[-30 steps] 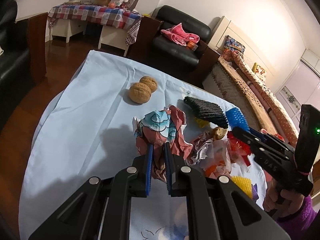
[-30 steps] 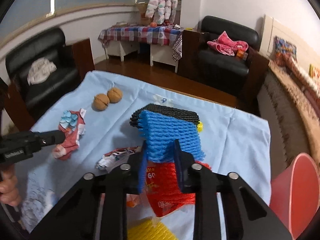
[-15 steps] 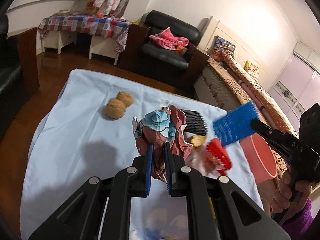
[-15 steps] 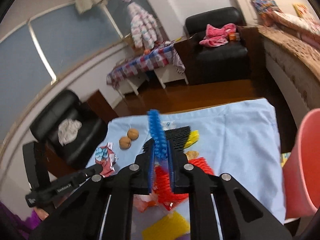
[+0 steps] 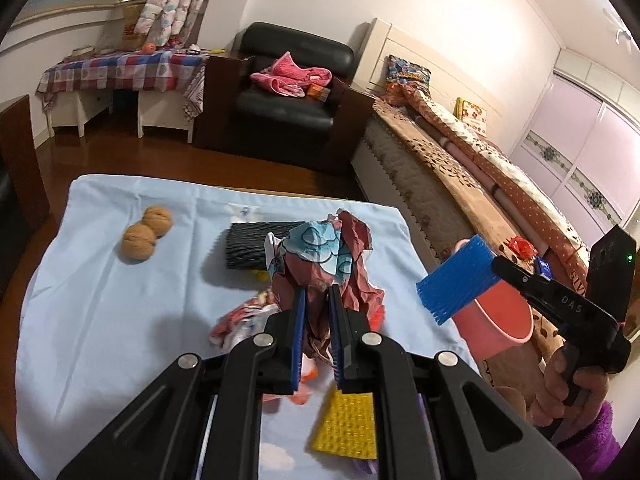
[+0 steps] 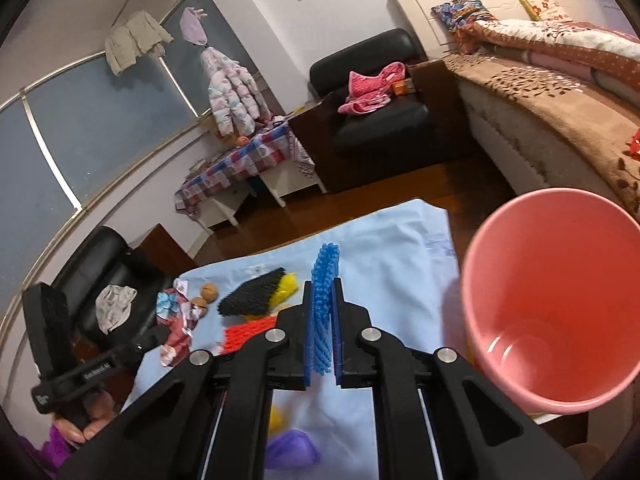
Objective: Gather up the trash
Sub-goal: 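Carry the paper in the left tool while the right tool carries the blue net to the pink bucket, then open both tools over the pink bucket to drop the paper and net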
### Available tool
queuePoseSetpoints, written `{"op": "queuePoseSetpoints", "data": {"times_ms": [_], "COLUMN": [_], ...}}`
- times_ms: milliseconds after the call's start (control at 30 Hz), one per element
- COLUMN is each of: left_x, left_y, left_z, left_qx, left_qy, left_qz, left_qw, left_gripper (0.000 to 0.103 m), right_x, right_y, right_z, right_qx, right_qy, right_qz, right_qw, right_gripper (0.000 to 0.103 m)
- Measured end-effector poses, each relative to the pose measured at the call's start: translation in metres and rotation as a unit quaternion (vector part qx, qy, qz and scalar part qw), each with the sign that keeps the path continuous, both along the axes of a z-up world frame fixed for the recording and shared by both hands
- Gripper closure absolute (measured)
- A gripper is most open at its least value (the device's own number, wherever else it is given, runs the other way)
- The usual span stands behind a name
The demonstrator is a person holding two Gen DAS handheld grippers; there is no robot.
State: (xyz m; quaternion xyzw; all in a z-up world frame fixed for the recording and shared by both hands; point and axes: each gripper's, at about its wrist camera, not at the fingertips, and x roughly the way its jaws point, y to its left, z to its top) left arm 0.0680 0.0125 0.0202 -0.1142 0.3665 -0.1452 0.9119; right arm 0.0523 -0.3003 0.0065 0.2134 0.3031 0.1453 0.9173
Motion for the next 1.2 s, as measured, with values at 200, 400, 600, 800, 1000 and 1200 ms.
{"op": "queuePoseSetpoints", "data": {"times_ms": [200, 400, 600, 800, 1000, 1200], "left_x": [0.005, 0.013, 0.022, 0.032, 0.041, 0.043], "left_y": [-0.032, -0.088, -0.169, -0.240, -0.273, -0.264], "left_z": [0.007, 0.016, 0.024, 0.013, -0.006, -0.008], "left_qx": [0.002, -0.006, -0.009, 0.004, 0.025, 0.026], "left_qy": [0.002, -0.001, -0.008, 0.003, 0.024, 0.020], "left_qz": [-0.040, -0.110, -0.189, -0.237, -0.249, -0.242], "left_qw": [0.9992, 0.9939, 0.9820, 0.9715, 0.9679, 0.9698], "left_gripper": [0.093, 0.093, 0.093, 0.092, 0.081, 0.071], "right_x": [-0.014, -0.032, -0.042, -0.044, -0.041, -0.038], "right_y": [-0.035, -0.072, -0.113, -0.129, -0.138, -0.142], "right_z": [0.013, 0.028, 0.014, -0.006, -0.022, -0.029], "right_qx": [-0.015, -0.063, -0.059, -0.058, -0.050, -0.046], "right_qy": [-0.023, -0.045, -0.027, -0.006, 0.015, 0.024], "right_qz": [-0.052, -0.120, -0.170, -0.186, -0.177, -0.173], "right_qw": [0.998, 0.990, 0.983, 0.981, 0.983, 0.984], "right_gripper": [0.095, 0.095, 0.095, 0.095, 0.095, 0.064]}}
